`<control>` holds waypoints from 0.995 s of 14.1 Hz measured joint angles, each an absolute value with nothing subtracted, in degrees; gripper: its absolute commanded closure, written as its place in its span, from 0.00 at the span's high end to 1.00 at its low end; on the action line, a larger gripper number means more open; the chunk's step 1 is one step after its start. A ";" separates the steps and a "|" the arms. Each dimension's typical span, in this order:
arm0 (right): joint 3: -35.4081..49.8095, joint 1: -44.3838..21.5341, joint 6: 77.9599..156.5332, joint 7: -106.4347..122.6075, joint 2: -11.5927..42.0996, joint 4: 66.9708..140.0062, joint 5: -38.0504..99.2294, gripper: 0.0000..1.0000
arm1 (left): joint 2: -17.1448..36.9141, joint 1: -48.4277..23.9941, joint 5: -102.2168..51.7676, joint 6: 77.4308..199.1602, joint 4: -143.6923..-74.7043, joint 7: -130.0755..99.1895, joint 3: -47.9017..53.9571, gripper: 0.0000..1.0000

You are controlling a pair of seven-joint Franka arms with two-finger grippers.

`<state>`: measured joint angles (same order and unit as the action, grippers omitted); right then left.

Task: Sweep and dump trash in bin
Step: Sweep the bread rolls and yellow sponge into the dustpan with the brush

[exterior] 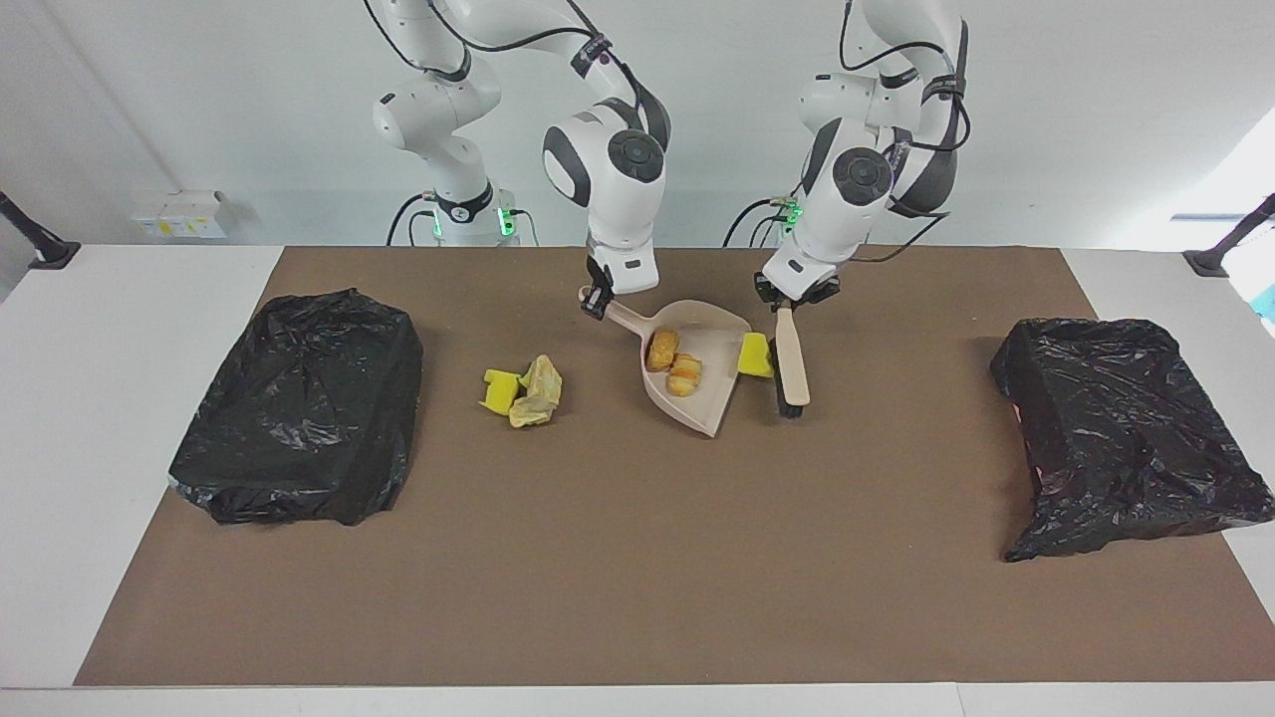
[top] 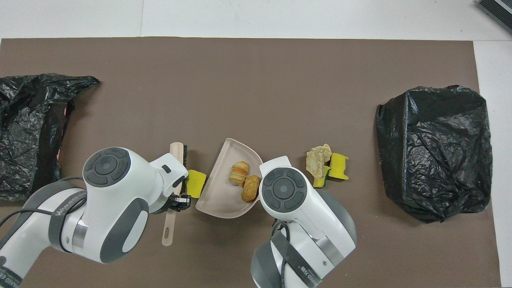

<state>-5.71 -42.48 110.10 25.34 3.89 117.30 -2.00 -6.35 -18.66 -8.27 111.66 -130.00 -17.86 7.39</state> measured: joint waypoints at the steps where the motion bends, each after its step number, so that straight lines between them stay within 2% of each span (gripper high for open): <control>1: -5.73 -42.01 109.81 25.34 3.32 117.30 -2.01 0.00 | -6.36 -18.67 -8.26 111.62 -130.00 -17.86 7.51 0.00; 8: -5.77 -41.47 109.11 26.30 2.71 117.81 -2.16 0.00 | -6.54 -19.31 -8.64 111.78 -129.69 -17.53 9.15 0.00; 14: -5.52 -41.68 110.41 26.44 2.67 120.45 -2.21 0.00 | -6.92 -22.81 -15.42 111.82 -129.46 -14.50 9.82 0.00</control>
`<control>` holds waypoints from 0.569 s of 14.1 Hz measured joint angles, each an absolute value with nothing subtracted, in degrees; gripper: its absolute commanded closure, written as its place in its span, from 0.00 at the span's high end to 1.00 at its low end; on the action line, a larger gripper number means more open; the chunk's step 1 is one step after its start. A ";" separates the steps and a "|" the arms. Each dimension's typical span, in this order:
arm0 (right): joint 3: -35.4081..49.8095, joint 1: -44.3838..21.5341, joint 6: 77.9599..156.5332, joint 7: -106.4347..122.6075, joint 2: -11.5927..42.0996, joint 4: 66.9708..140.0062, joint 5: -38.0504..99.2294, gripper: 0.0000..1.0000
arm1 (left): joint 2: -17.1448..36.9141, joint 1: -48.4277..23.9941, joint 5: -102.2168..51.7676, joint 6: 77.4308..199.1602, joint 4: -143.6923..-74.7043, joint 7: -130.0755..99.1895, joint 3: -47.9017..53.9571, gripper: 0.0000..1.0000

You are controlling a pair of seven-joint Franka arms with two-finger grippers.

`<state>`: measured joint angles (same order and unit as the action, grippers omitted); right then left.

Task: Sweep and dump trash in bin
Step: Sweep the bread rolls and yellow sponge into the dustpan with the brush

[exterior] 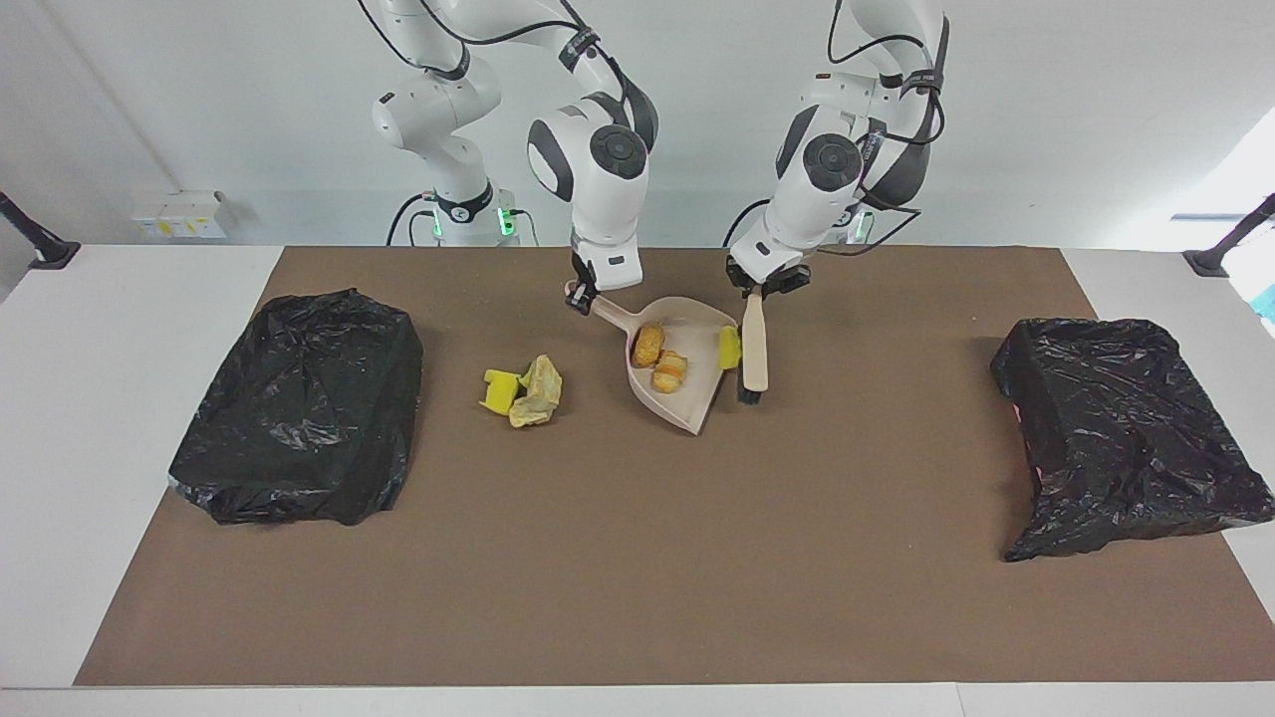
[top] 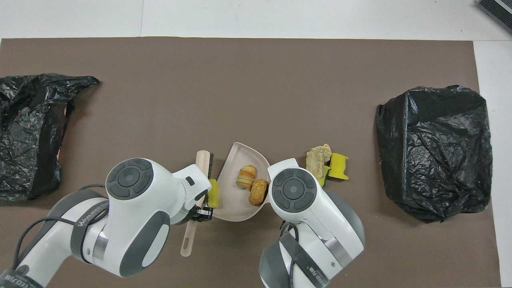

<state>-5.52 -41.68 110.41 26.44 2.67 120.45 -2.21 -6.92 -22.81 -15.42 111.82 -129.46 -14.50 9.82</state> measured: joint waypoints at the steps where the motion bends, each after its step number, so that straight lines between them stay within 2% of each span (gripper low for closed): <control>1: -5.50 -41.68 110.57 26.43 2.67 120.73 -2.21 0.00 | -7.07 -23.83 -17.42 111.82 -129.46 -14.46 9.86 0.00; 8: -5.50 -41.68 110.67 26.38 2.65 121.12 -2.21 0.00 | -9.56 -25.46 -23.18 111.34 -129.48 -14.41 10.02 0.00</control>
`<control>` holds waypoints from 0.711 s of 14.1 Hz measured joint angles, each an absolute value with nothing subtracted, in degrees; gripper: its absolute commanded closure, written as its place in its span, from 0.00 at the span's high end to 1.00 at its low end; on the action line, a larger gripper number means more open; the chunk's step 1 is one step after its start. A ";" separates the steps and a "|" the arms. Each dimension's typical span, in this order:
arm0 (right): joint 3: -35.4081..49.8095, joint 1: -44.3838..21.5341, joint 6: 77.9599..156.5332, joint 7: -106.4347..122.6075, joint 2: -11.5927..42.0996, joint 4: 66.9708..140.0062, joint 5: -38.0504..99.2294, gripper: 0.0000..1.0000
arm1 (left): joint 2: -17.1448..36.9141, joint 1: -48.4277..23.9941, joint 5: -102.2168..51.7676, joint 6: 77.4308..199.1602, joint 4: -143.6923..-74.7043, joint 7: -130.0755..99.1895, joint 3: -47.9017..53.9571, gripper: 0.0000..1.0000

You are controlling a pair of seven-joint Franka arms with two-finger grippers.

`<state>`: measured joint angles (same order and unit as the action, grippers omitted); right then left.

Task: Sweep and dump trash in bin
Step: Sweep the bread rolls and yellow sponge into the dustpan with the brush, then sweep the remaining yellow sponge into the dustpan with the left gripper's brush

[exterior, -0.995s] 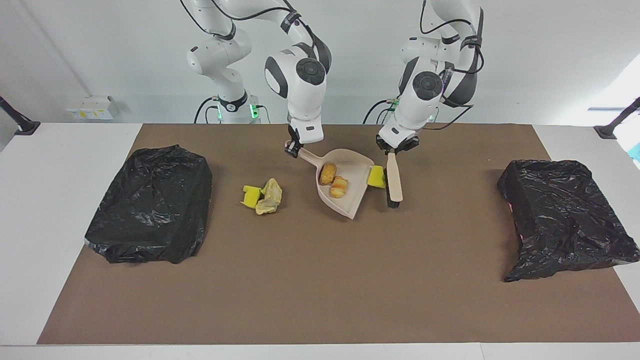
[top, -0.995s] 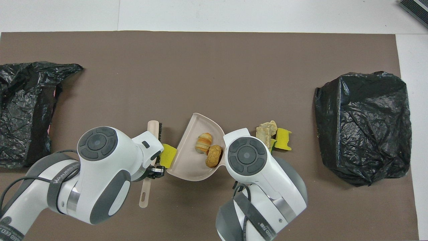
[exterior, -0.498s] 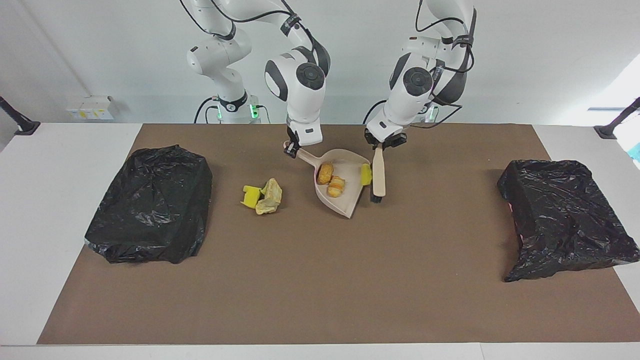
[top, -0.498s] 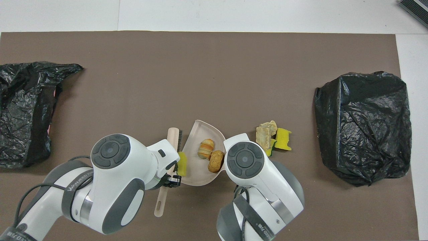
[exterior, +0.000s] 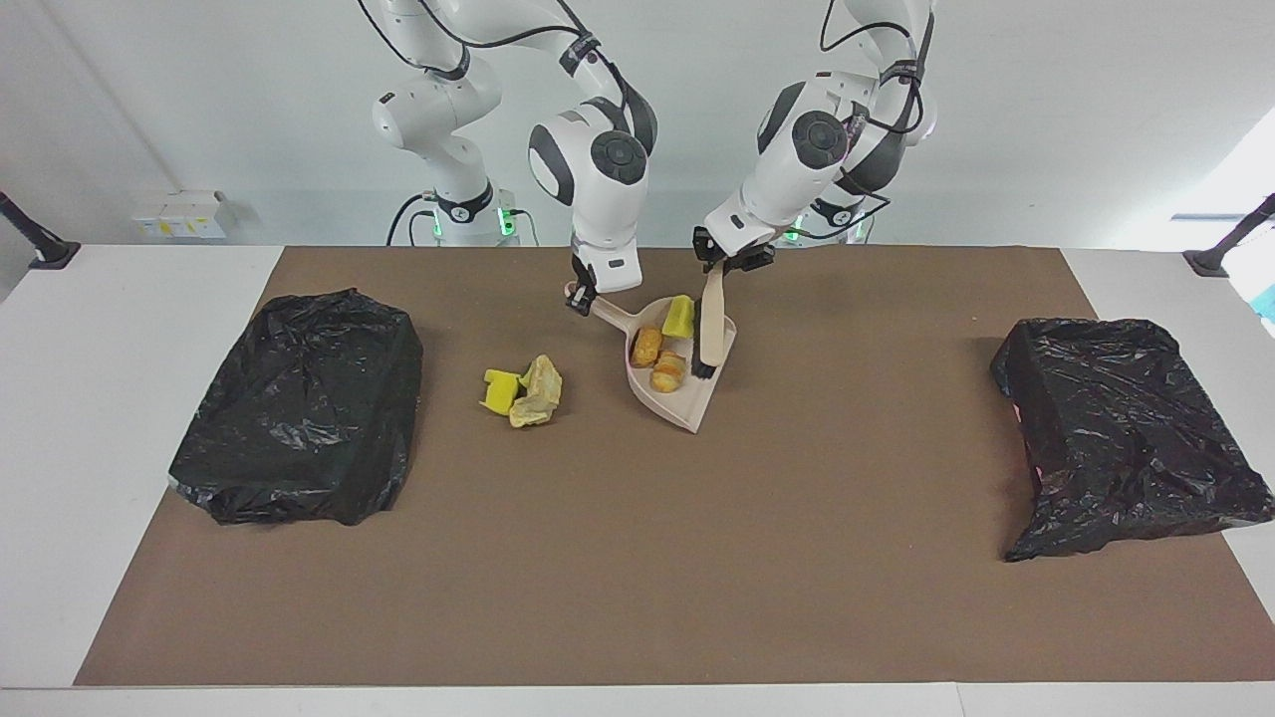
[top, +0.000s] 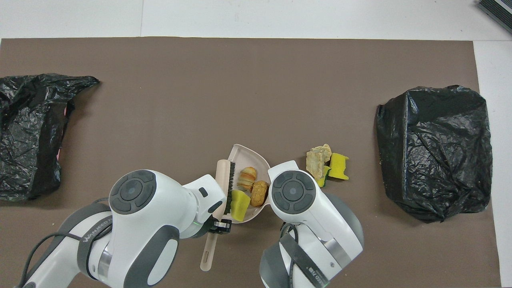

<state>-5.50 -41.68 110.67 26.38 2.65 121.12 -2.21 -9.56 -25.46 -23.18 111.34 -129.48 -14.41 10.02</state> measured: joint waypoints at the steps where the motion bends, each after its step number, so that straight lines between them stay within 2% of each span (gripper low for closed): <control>1: -5.50 -41.68 110.71 26.37 2.65 121.15 -2.21 0.00 | -10.12 -25.46 -23.18 110.53 -130.00 -14.41 10.00 0.00; 6: -5.50 -41.67 111.16 26.36 2.63 121.78 -2.21 0.00 | -13.50 -25.46 -21.91 109.77 -136.79 -14.41 9.96 0.00; 10: -5.50 -41.67 111.56 26.35 2.60 122.16 -2.21 0.00 | -14.00 -25.44 -14.84 110.87 -140.91 -14.32 9.90 0.00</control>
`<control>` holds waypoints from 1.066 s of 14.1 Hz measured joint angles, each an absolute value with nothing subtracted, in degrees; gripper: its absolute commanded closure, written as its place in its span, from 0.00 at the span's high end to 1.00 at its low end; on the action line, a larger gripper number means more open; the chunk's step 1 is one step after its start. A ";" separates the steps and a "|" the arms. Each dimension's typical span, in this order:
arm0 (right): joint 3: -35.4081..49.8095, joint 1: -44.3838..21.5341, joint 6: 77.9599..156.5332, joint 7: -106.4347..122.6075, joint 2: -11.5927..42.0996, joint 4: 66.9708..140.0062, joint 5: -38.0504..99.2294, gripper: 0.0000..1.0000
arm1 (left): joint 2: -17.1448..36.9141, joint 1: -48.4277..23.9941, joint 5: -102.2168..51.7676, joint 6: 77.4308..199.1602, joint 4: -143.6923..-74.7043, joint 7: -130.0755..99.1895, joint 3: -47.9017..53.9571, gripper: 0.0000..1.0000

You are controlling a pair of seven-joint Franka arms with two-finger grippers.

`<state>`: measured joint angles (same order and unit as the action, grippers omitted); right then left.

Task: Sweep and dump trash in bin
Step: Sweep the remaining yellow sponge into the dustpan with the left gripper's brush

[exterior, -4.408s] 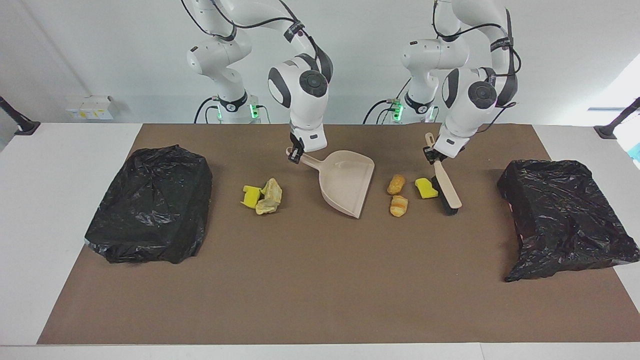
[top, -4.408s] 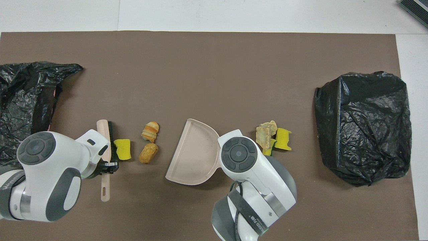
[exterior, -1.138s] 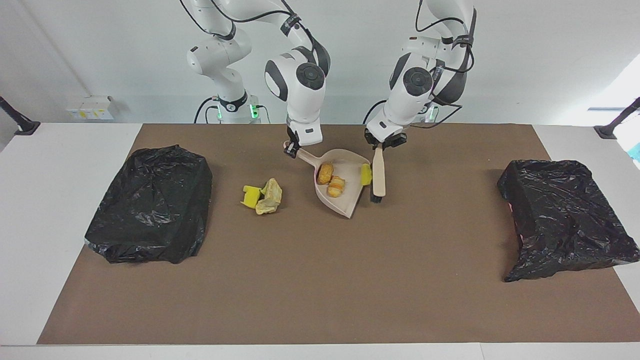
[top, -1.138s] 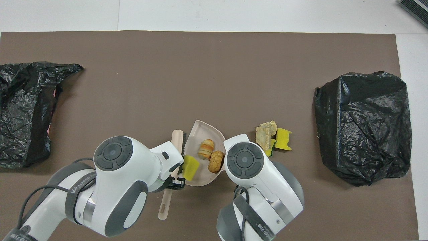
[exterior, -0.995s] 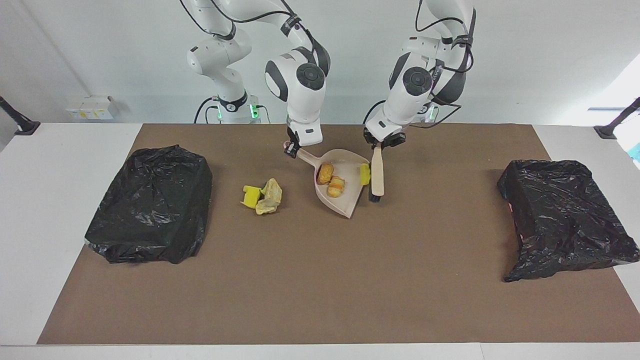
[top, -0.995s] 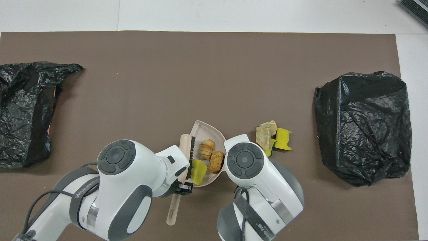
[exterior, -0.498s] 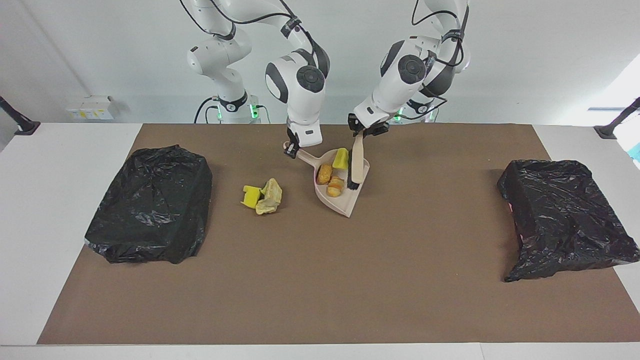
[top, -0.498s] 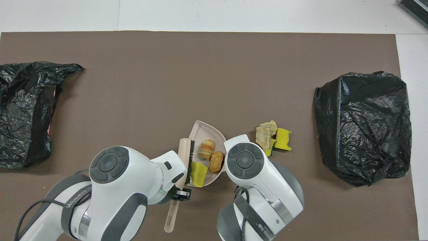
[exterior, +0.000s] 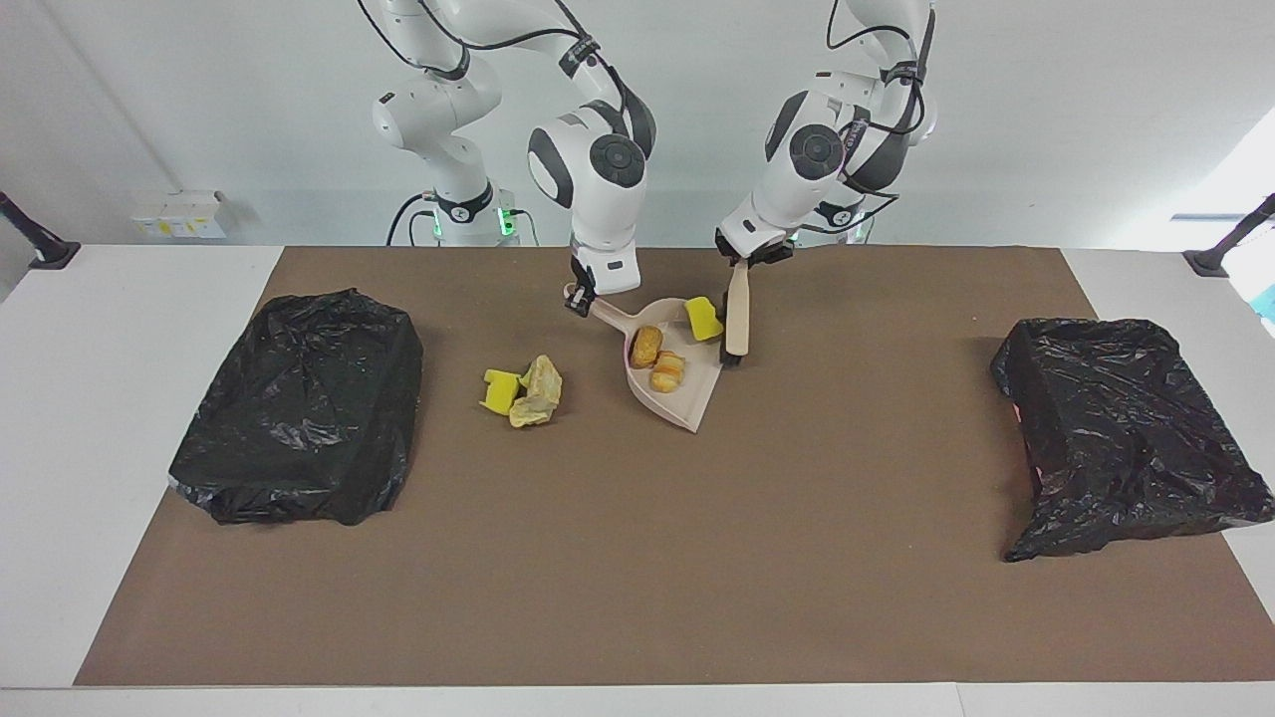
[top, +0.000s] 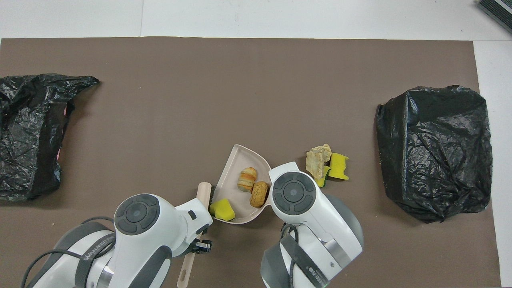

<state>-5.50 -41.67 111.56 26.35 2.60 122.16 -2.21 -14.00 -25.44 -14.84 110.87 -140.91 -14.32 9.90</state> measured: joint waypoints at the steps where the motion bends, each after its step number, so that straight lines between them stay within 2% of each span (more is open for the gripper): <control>1: -5.50 -41.67 111.57 26.35 2.60 122.18 -2.21 0.00 | -14.19 -25.43 -12.43 110.86 -141.17 -14.31 9.88 0.00; 7: -5.50 -41.67 111.61 26.35 2.59 122.22 -2.21 0.00 | -15.34 -26.77 -0.64 110.84 -141.82 -6.70 10.14 0.00; 11: -5.50 -41.67 111.63 26.35 2.59 122.24 -2.21 0.00 | -15.83 -26.79 0.68 110.56 -142.44 2.84 10.16 0.00; 15: -5.50 -41.67 111.63 26.34 2.59 122.26 -2.21 0.00 | -18.15 -26.80 0.83 110.26 -145.99 4.61 10.06 0.00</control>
